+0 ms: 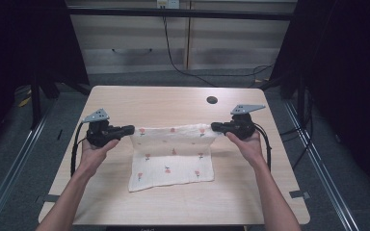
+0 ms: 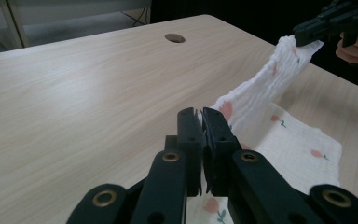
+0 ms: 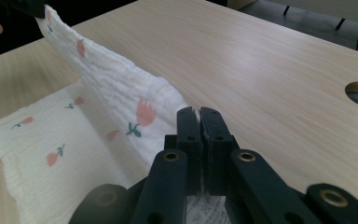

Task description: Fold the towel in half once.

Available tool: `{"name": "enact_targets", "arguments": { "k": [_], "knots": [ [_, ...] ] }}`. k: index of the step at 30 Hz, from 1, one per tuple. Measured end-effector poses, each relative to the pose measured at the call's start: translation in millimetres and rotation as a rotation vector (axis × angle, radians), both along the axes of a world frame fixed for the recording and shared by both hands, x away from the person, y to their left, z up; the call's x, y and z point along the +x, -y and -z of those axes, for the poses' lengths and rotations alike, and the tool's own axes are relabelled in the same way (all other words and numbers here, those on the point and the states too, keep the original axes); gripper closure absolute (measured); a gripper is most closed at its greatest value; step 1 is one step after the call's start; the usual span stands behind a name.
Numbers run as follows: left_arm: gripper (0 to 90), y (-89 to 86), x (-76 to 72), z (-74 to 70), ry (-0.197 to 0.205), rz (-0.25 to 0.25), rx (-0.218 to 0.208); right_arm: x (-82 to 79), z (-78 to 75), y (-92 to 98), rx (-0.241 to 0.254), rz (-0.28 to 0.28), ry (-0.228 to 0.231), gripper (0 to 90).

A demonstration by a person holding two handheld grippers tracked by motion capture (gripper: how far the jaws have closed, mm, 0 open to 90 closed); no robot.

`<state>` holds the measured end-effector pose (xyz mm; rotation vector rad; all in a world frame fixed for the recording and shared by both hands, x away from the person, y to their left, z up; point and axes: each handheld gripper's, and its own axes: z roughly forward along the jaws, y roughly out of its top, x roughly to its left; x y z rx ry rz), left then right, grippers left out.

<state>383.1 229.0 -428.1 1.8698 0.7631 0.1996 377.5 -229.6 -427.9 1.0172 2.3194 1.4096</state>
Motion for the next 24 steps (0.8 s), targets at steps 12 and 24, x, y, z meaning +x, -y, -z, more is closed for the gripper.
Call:
{"name": "enact_targets", "arguments": {
  "k": [12,24],
  "knots": [
    [86.7,-2.0,-33.9,7.8,-0.020,0.031,-0.013,-25.0,21.3,1.2,0.024,-0.011,-0.002,87.4],
    [86.6,-4.3,-61.9,23.1,-0.041,0.050,0.059,-53.0,28.0,0.3,0.000,-0.043,0.005,87.2]
  ]
}}
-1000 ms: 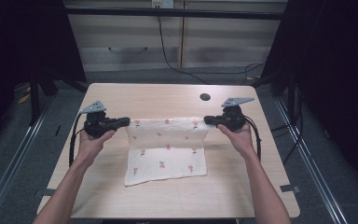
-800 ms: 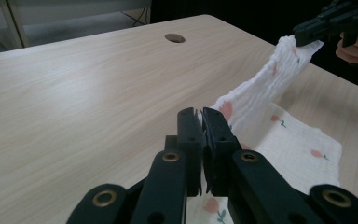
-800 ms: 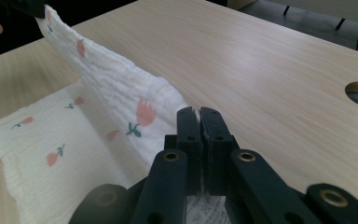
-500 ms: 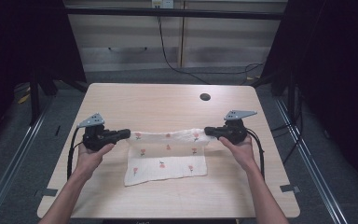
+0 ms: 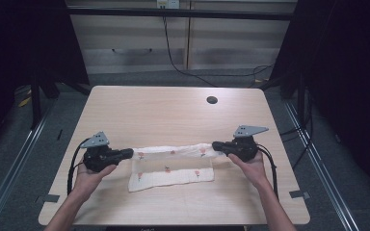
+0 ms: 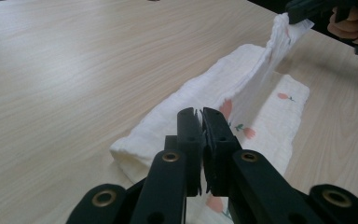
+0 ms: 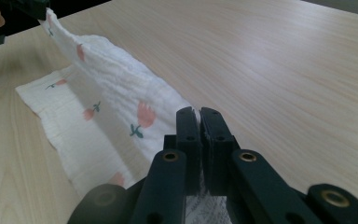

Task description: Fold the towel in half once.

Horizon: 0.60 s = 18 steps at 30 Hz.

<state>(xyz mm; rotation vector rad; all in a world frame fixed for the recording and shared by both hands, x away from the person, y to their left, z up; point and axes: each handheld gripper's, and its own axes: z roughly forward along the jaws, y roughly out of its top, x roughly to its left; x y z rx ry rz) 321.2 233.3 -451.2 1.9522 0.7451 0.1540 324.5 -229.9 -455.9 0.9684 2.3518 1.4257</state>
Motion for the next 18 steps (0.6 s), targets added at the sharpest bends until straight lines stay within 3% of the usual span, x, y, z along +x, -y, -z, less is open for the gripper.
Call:
{"name": "enact_targets", "arguments": {
  "k": [4,9,11,18],
  "knots": [
    [86.6,1.0,-6.4,13.9,-0.026,0.014,-0.003,-6.4,4.6,-2.0,-0.019,-0.012,-0.009,87.1],
    [86.6,1.8,-9.3,18.0,-0.038,0.027,0.005,-10.0,9.0,-0.7,-0.026,-0.011,-0.023,87.0],
    [86.6,-0.4,-11.3,15.7,-0.051,0.048,-0.021,-15.4,8.3,-1.3,-0.055,-0.023,-0.023,86.9],
    [86.6,3.6,-17.9,19.8,-0.054,0.060,0.036,-31.8,9.2,-3.7,-0.066,-0.065,-0.049,87.0]
  ]
}}
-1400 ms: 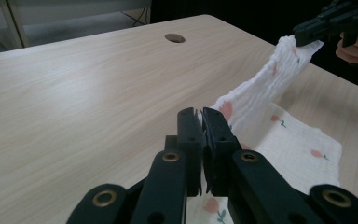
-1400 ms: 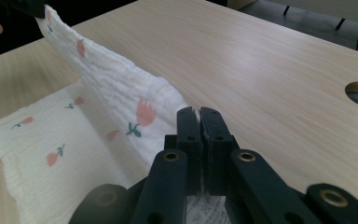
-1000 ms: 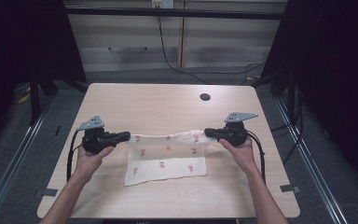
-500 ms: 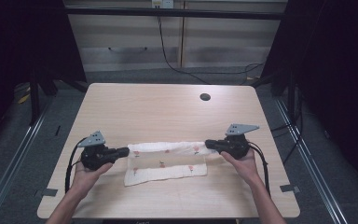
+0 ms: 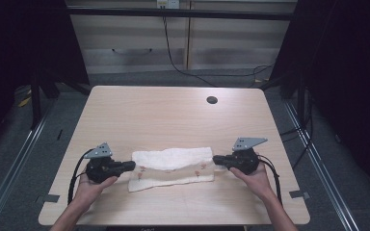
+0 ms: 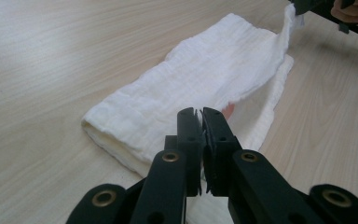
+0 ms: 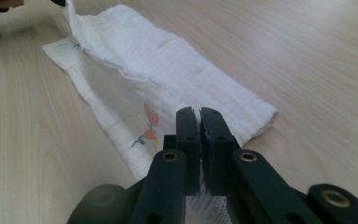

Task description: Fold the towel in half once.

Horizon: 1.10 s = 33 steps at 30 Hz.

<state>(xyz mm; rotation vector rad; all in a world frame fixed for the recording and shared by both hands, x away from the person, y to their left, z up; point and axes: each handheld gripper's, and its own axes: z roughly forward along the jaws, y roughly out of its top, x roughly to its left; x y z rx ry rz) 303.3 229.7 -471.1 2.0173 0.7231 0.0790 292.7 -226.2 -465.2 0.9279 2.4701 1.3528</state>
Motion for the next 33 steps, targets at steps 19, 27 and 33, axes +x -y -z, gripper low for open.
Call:
{"name": "enact_targets", "arguments": {
  "k": [19,27,33],
  "knots": [
    [79.8,2.3,-8.9,17.8,-0.067,0.040,0.043,-18.2,16.7,-0.2,-0.012,-0.017,-0.044,82.8],
    [70.4,-2.2,-10.2,15.0,-0.082,0.027,0.006,-24.4,14.4,-3.8,-0.013,-0.031,-0.050,74.0],
    [67.8,-6.0,-10.6,11.4,-0.076,0.019,-0.023,-32.2,9.4,2.4,0.010,-0.013,-0.045,69.6]
  ]
}}
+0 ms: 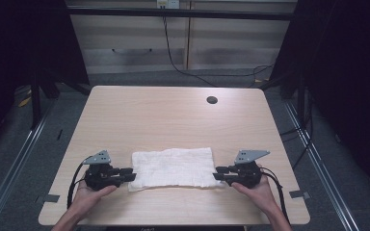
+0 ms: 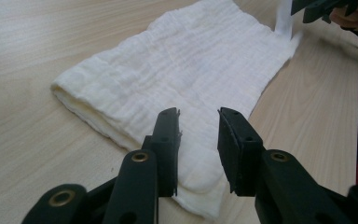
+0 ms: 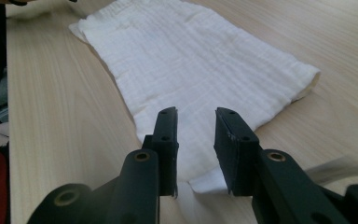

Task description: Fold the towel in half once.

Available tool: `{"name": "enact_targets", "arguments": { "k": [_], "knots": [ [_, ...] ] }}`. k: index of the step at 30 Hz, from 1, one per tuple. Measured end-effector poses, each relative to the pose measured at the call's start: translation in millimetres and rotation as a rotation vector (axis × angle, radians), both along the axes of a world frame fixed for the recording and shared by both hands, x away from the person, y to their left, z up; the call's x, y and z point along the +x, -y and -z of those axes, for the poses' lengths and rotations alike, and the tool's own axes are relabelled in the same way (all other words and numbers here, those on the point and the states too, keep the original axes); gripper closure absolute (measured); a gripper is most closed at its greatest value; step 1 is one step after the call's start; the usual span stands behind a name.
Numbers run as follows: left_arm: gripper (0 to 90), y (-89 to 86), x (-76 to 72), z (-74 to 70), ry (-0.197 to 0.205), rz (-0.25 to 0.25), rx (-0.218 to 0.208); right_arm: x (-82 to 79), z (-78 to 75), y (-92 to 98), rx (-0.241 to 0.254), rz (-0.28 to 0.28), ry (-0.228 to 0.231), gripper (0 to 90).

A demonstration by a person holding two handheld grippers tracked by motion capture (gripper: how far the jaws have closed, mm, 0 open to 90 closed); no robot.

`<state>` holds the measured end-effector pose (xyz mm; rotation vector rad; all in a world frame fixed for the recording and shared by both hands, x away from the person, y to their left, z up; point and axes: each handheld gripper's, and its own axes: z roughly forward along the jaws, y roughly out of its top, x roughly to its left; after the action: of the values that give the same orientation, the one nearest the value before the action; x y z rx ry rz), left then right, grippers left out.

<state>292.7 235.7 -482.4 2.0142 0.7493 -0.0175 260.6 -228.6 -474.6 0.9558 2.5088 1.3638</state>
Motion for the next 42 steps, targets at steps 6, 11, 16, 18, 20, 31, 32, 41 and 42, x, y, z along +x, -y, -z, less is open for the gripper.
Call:
{"name": "enact_targets", "arguments": {
  "k": [6,11,16,18,20,31,32,41,42],
  "knots": [
    [67.7,2.1,2.8,-0.3,0.002,-0.006,0.020,2.8,-2.8,0.9,0.022,0.014,-0.004,69.4],
    [67.9,6.5,12.4,5.2,-0.002,-0.030,0.054,14.6,-8.1,0.4,0.021,0.031,0.007,67.9],
    [68.1,12.6,18.5,9.2,0.011,-0.027,0.094,46.8,-21.9,9.0,0.000,0.090,0.008,68.1],
    [67.8,14.5,19.8,12.2,0.008,-0.018,0.109,60.0,-20.6,8.2,0.006,0.110,0.020,68.2],
    [67.9,15.2,20.9,15.7,0.009,-0.013,0.132,71.2,-15.6,2.7,-0.016,0.105,0.005,68.1],
    [67.7,12.5,22.3,19.7,0.003,-0.010,0.133,116.6,16.9,-12.2,-0.071,0.094,-0.128,63.4],
    [67.7,12.8,22.0,19.7,0.006,-0.010,0.135,118.1,17.1,-13.9,-0.075,0.087,-0.129,63.1],
    [67.4,12.6,21.9,19.7,0.008,-0.008,0.140,122.0,21.6,-20.8,-0.159,0.059,-0.144,65.5],
    [67.3,12.6,21.9,19.7,0.008,-0.008,0.140,122.0,21.6,-20.8,-0.159,0.059,-0.144,65.5]
  ]
}}
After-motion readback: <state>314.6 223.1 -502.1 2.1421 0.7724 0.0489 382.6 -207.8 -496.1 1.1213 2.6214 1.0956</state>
